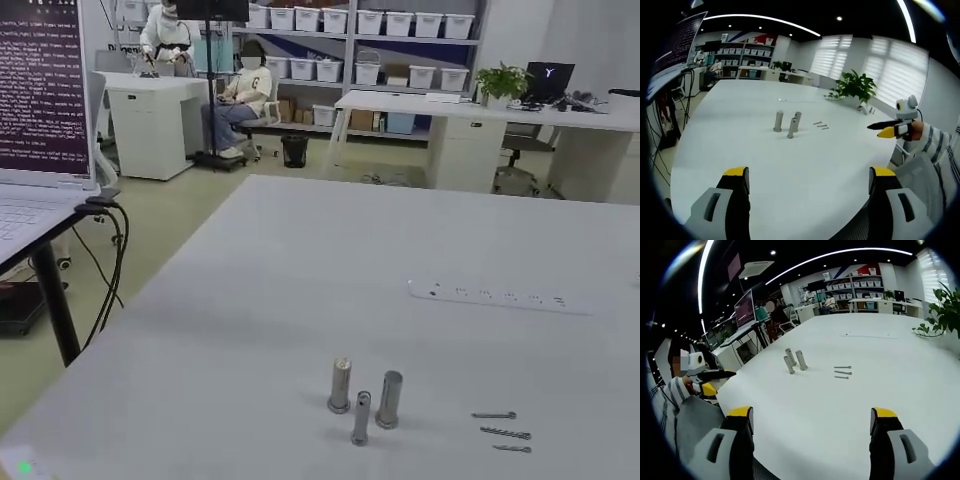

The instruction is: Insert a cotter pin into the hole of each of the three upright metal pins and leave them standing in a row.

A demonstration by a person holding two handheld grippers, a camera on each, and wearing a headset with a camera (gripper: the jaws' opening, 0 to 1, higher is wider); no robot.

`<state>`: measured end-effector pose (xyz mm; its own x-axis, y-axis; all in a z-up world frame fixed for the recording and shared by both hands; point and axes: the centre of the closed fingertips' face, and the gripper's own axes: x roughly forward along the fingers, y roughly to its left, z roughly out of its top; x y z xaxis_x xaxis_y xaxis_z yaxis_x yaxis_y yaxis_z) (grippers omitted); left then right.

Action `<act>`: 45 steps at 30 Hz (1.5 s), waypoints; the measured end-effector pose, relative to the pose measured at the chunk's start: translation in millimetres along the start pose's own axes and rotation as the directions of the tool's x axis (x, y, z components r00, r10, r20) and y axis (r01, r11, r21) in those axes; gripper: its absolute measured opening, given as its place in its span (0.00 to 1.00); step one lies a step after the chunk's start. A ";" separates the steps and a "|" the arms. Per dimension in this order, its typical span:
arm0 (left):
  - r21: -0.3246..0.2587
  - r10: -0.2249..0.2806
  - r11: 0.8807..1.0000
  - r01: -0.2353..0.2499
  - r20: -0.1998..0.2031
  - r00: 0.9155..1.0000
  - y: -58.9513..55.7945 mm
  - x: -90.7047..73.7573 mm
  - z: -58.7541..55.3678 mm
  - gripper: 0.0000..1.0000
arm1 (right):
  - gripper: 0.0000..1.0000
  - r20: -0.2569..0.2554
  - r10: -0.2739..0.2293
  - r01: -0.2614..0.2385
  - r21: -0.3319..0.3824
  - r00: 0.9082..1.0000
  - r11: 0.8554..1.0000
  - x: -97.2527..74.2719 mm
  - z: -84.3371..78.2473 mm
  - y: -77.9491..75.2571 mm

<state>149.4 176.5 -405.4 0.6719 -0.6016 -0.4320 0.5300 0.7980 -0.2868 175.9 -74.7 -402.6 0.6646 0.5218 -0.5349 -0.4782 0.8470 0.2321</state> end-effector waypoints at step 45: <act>0.039 -0.045 0.998 0.045 -0.021 0.999 0.0 17.6 17.1 0.95 | 0.94 -0.017 -0.019 0.019 -0.022 1.000 1.000 -4.1 -0.2 -5.7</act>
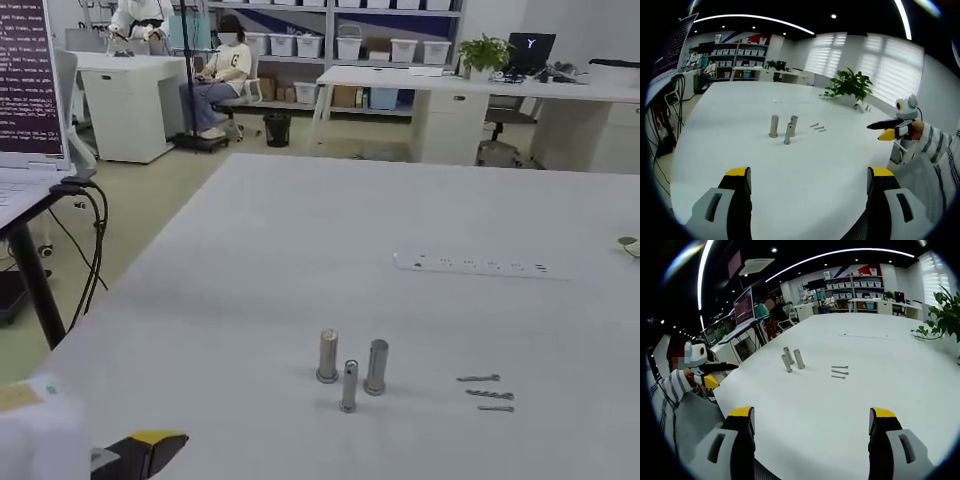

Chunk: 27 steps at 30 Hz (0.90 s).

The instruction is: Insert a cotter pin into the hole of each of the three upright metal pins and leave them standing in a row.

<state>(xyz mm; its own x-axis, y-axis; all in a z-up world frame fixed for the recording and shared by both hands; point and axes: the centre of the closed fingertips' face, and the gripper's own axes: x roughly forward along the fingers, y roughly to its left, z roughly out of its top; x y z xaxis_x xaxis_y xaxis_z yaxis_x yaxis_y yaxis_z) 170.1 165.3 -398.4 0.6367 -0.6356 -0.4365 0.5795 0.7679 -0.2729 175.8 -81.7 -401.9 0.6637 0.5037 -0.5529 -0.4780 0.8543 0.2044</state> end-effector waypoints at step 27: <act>0.125 -0.009 0.992 0.012 -0.024 1.000 26.4 56.4 37.4 0.76 | 0.92 0.004 -0.017 0.017 0.010 1.000 1.000 -6.9 -4.1 -12.2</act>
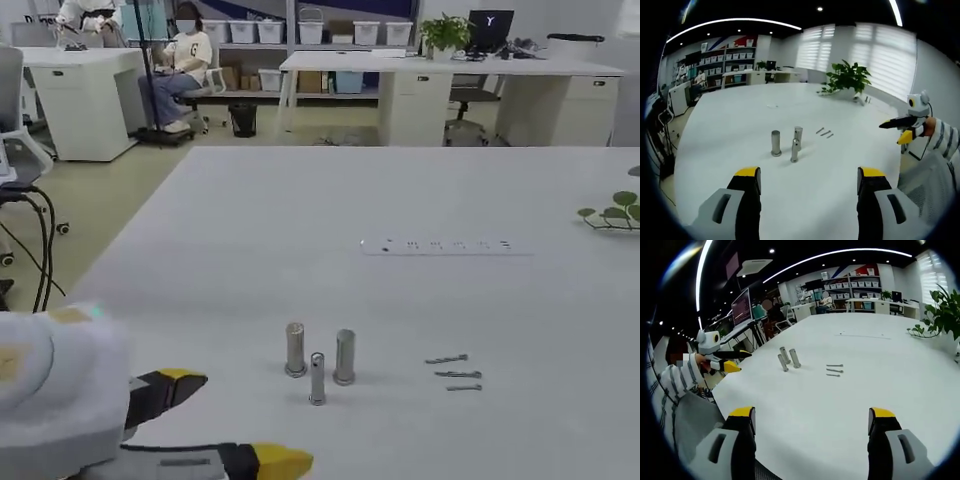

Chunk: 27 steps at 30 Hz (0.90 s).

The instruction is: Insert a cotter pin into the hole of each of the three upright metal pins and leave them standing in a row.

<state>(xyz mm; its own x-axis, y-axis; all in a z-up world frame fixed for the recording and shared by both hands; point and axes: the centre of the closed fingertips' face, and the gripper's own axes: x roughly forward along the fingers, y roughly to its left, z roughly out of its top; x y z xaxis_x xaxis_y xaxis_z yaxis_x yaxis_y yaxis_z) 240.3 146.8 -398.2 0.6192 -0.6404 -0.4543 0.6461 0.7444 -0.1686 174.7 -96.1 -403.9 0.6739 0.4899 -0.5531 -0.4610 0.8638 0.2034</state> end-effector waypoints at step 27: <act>-0.147 0.070 0.986 -0.076 -0.047 0.996 12.7 96.7 -2.9 0.36 | 0.91 -0.021 0.001 -0.001 0.015 1.000 1.000 -3.9 -8.3 -8.6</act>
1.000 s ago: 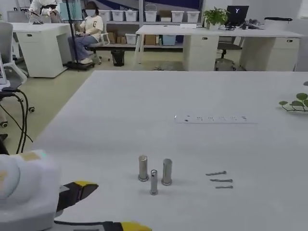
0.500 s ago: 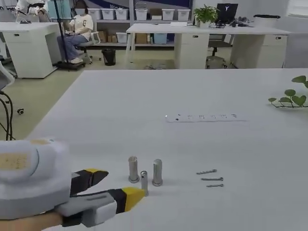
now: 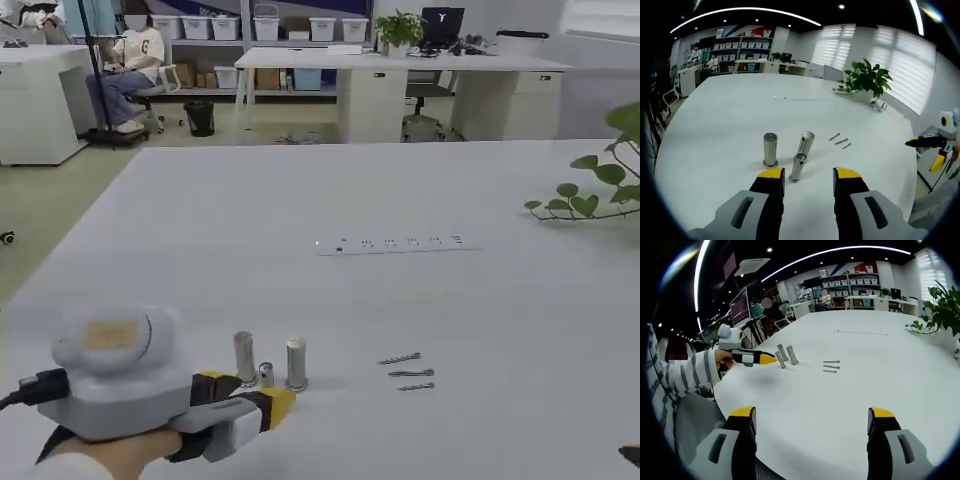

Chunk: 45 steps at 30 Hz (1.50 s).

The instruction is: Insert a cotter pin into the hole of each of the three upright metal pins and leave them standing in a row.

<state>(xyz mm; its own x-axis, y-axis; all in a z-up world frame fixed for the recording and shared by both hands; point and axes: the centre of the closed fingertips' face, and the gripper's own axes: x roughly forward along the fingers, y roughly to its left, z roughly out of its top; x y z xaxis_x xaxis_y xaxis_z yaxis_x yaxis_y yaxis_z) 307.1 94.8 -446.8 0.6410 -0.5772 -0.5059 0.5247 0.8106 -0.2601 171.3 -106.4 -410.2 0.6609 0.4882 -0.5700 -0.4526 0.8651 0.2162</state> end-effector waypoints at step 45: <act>0.328 -0.051 0.944 0.045 0.011 0.999 -14.3 -12.6 14.0 0.05 | 0.89 -0.006 0.025 -0.025 -0.007 1.000 1.000 0.4 -3.3 7.8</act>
<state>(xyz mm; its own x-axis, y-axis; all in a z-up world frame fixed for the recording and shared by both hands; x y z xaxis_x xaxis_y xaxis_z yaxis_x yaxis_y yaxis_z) 299.4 89.1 -425.1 0.6196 -0.6191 -0.4826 0.7076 0.7067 0.0019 166.0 -99.9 -411.3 0.6462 0.5087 -0.5689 -0.4728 0.8520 0.2249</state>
